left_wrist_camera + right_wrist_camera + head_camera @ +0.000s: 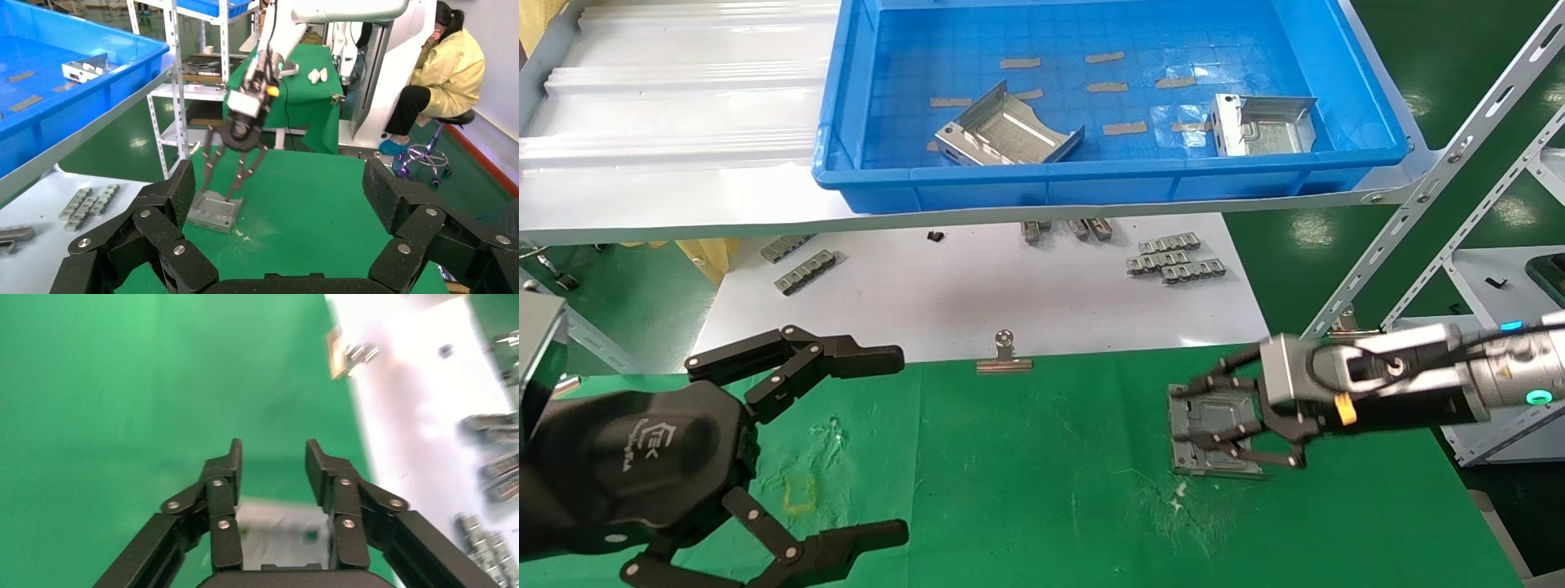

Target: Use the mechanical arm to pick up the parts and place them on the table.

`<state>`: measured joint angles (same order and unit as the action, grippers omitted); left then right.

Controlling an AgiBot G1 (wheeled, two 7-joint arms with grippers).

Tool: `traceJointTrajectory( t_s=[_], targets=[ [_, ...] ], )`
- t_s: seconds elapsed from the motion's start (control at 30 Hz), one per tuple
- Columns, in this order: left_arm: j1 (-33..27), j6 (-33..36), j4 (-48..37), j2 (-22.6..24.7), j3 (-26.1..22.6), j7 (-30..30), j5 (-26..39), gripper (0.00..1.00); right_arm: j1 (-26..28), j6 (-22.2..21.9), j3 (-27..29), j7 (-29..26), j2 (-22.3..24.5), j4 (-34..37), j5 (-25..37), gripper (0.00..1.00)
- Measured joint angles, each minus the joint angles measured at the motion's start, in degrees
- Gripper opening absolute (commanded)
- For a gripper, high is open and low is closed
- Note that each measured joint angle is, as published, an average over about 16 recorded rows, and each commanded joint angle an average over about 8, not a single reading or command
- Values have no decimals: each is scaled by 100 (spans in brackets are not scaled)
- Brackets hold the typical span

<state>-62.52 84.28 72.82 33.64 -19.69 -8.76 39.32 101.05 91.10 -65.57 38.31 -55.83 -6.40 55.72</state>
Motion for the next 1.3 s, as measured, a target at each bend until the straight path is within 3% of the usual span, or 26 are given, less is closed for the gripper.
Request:
traceJointTrajectory(
  t_s=[0.23,0.4,0.87,1.3],
  targets=[
    [1,-1,-1,0,0,0,-1,100,-157,92,353,-1077,235,-437,-808,100],
    [1,-2,-1,-1,0,1,-1,100,-284,107,483,-1527,343,-657,-1152,100],
    [1,-2,-3,-1,-1,1,-2,100,-423,74,641,-1626,397,-883,-1122,100],
    [0,-2,-4,-1,-2,2,-3,100,-1106,-47,1478,-2253,722,-2014,-1163,100]
  ],
)
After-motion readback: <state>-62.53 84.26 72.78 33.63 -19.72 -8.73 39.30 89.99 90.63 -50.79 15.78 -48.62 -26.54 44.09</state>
